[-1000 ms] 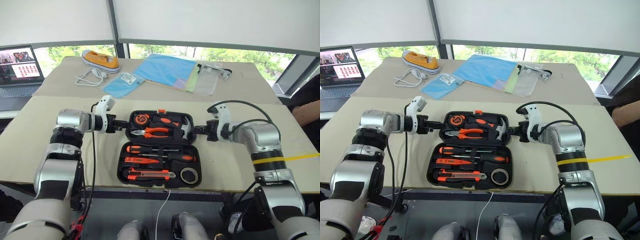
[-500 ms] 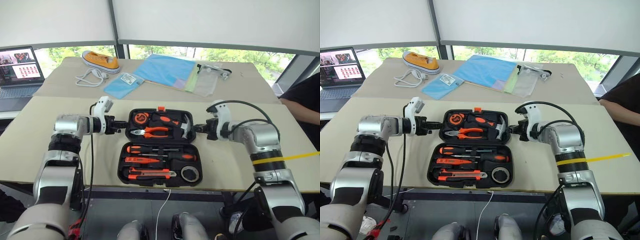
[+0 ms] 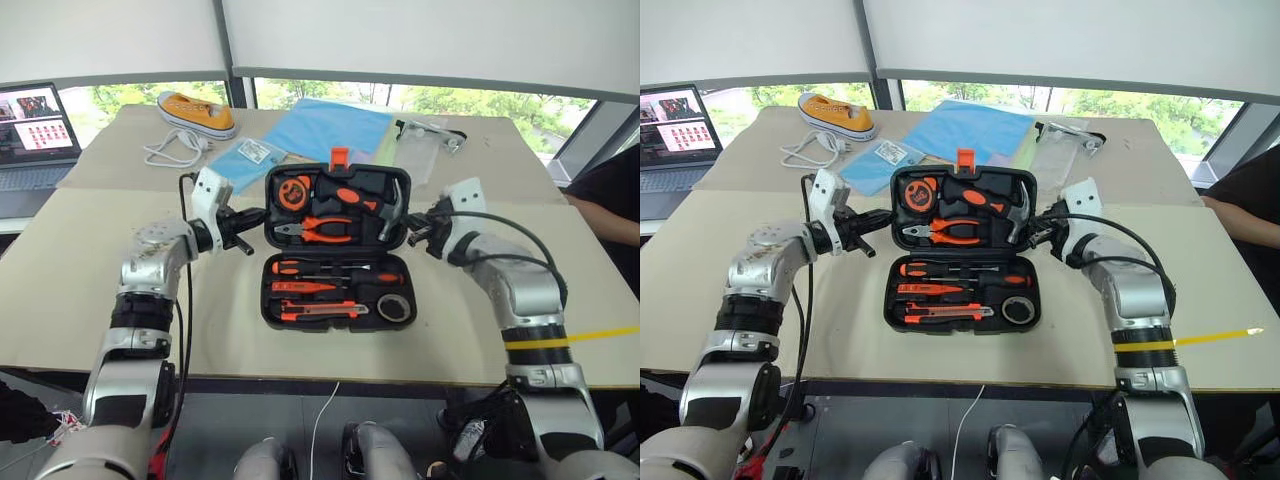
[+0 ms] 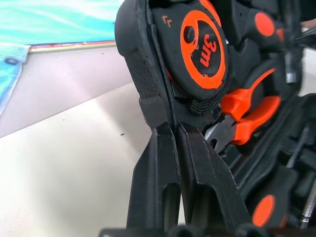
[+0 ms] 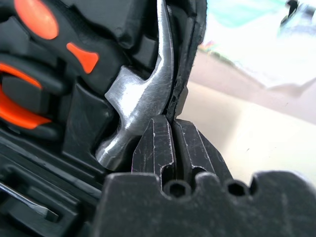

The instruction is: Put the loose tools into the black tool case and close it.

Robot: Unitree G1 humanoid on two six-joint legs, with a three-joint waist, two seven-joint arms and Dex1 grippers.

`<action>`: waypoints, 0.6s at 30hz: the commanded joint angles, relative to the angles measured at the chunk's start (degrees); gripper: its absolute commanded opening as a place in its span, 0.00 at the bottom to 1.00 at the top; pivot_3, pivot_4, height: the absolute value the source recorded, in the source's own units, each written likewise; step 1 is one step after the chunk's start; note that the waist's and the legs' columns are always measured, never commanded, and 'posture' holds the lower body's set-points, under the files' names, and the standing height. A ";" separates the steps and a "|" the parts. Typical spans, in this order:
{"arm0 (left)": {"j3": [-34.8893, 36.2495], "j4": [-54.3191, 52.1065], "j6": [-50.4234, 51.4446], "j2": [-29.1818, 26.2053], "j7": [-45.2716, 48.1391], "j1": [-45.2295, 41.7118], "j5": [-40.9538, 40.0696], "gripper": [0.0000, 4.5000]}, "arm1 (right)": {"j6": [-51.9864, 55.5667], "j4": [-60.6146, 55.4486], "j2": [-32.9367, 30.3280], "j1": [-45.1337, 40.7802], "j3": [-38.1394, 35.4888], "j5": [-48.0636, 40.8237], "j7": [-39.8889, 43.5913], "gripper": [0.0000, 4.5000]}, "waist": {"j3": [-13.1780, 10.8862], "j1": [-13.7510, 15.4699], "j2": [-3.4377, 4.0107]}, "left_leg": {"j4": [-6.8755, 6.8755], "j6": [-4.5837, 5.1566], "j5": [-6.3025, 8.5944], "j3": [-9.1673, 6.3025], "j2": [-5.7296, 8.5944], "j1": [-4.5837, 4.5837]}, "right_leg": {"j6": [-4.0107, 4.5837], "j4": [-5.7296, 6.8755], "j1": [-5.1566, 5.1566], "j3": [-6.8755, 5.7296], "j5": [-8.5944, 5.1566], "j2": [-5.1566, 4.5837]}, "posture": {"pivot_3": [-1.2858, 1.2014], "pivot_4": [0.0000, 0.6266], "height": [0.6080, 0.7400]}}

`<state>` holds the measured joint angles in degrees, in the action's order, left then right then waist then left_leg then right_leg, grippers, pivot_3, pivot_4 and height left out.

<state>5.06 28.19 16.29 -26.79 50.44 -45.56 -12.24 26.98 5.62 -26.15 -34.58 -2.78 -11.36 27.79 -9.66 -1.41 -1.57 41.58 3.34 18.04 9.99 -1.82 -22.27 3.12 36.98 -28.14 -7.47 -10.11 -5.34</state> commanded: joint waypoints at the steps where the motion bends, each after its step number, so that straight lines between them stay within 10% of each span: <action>1: -0.81 -6.03 -13.19 -0.66 -6.28 5.75 5.40 0.00 | -15.74 -4.15 -0.77 7.26 1.93 7.37 -3.27 0.01 | 0.01 -0.03 0.00 | -0.02 0.00 0.00 0.01 0.00 0.03 | 0.00 -0.03 0.01 0.03 0.00 0.02 | 0.52 0.24 0.84; 7: 2.15 -14.28 -19.46 -1.42 -17.10 15.38 8.83 0.00 | -29.53 -6.48 -2.30 17.79 -0.23 11.26 -6.09 0.01 | 0.02 0.01 -0.01 | -0.25 -0.10 -0.05 0.19 -0.03 0.81 | -0.09 -0.20 0.49 0.48 -0.06 -0.02 | 0.52 0.24 0.84; 18: 14.18 -28.25 1.08 -12.64 -13.21 28.67 -3.02 0.80 | -18.08 -24.69 -12.22 35.61 -10.75 -4.81 5.94 0.80 | 0.00 -0.48 -0.03 | -0.80 -0.58 -0.32 0.13 -0.53 1.84 | -0.24 0.01 1.13 0.80 -0.45 -0.08 | 0.52 0.24 0.84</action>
<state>16.01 2.04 12.54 -37.49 35.76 -16.58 -11.75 2.31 -14.18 -37.71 1.11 -10.19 -9.90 31.93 -9.66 -1.89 -1.60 40.78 2.74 17.72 10.12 -2.43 -20.35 2.92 36.98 -26.95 -6.72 -10.58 -5.36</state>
